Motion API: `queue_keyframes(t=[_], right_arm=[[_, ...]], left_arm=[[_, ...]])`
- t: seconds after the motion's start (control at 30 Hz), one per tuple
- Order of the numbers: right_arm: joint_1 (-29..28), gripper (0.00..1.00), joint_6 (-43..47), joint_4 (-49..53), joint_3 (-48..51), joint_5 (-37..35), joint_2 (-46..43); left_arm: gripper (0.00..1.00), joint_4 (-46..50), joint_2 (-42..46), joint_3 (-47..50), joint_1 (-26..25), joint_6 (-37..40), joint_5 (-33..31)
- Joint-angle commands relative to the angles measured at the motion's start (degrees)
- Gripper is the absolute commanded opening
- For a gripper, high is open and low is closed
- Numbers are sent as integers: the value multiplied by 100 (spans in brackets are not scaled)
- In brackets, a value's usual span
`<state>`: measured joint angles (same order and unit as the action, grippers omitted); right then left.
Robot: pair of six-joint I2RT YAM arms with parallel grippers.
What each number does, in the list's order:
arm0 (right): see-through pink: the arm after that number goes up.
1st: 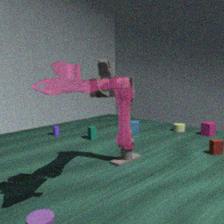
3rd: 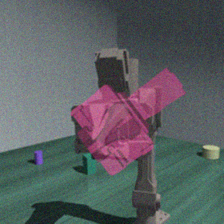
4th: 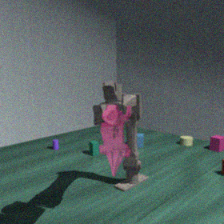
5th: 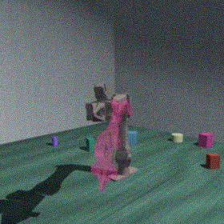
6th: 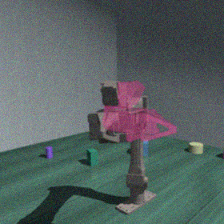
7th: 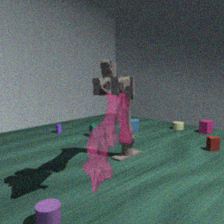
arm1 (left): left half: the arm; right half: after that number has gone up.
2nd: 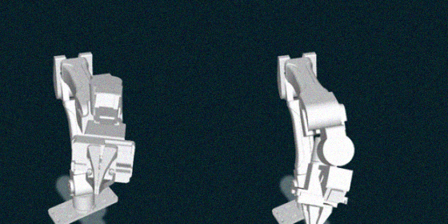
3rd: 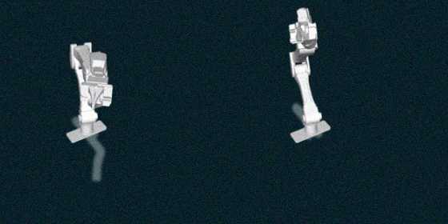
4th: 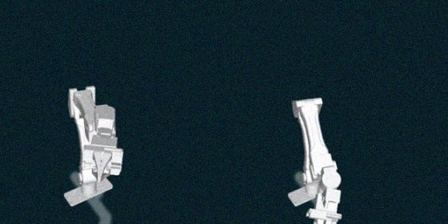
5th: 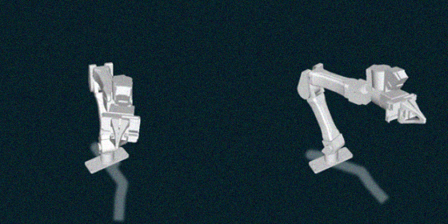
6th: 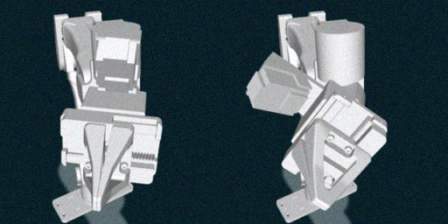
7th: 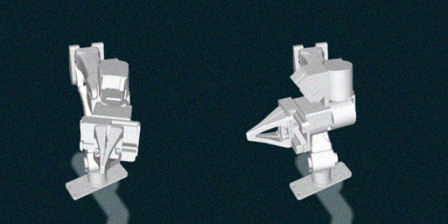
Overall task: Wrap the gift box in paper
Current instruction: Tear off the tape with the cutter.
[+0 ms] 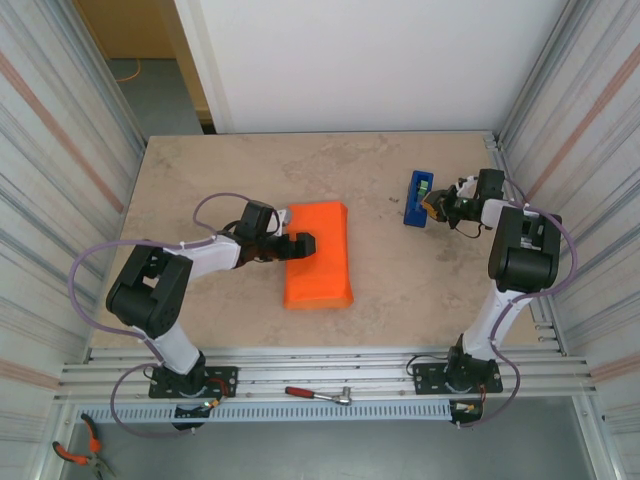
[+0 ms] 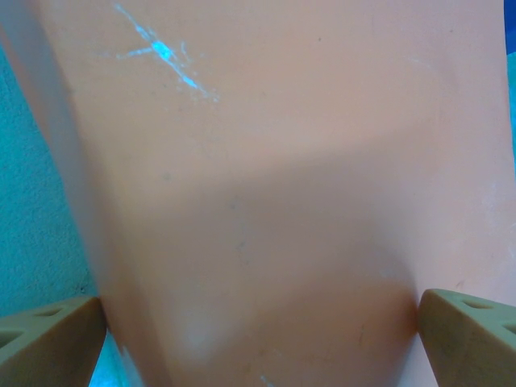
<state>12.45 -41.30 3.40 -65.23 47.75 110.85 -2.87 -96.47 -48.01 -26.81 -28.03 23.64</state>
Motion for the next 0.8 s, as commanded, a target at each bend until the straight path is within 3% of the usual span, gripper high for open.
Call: queue_keyframes(t=[0.0,0.33,0.47,0.77], right_arm=[[-18,19,133,-19,-174,185,137],[-32,11,88,-59,-175,270,108],[-32,0,1,-158,-144,379,68],[-32,0,-679,-845,278,410,-363]], left_arm=[[99,717,-408,143,-114,272,-327],[99,727,-406,142,-112,272,-322],[99,735,-407,142,-111,272,-325],[99,740,-404,143,-114,277,-342]])
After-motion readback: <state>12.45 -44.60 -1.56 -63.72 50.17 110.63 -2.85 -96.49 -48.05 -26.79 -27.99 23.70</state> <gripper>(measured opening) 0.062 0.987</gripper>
